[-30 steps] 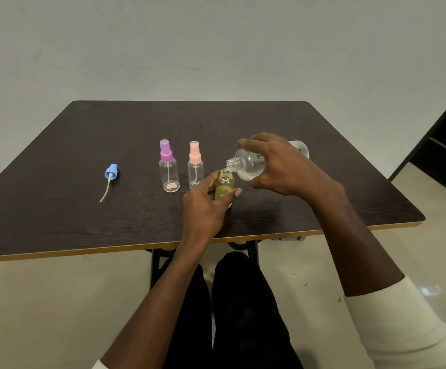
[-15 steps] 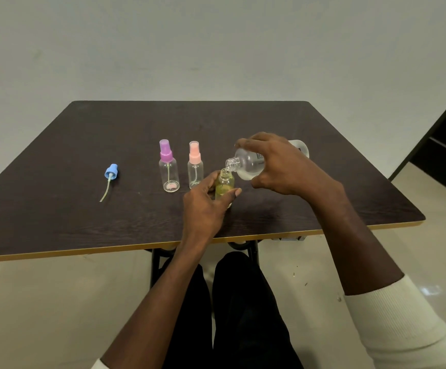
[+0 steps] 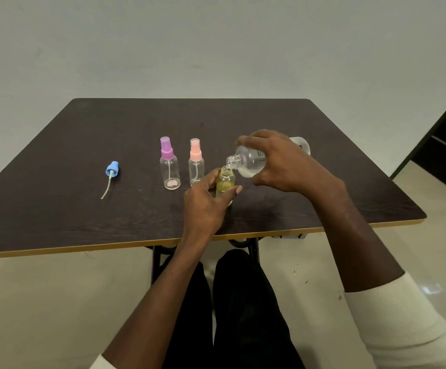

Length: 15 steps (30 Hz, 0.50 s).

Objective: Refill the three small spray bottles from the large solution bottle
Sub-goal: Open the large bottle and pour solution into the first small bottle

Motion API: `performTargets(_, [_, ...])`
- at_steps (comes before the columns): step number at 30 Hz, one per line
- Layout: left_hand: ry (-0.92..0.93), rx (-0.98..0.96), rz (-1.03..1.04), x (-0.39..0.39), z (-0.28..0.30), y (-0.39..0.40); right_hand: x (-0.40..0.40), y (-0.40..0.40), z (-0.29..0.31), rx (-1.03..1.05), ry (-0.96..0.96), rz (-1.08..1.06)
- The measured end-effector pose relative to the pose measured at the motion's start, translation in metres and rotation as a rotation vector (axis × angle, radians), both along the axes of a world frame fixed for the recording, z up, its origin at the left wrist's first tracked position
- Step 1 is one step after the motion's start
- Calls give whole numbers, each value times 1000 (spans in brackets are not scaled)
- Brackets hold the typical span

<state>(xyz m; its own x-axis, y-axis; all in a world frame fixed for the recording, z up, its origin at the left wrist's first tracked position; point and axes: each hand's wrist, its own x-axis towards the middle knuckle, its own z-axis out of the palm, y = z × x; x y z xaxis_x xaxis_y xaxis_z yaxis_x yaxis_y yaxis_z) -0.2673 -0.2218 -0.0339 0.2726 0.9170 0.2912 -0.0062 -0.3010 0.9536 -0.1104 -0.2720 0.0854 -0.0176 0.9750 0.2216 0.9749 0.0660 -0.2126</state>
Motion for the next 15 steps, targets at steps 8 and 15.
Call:
performTargets(8, [-3, 5, 0, -1, 4, -2, 1, 1, 0, -6, 18, 6])
performTargets(15, [12, 13, 19, 0, 5, -3, 2, 3, -1, -5, 15, 9])
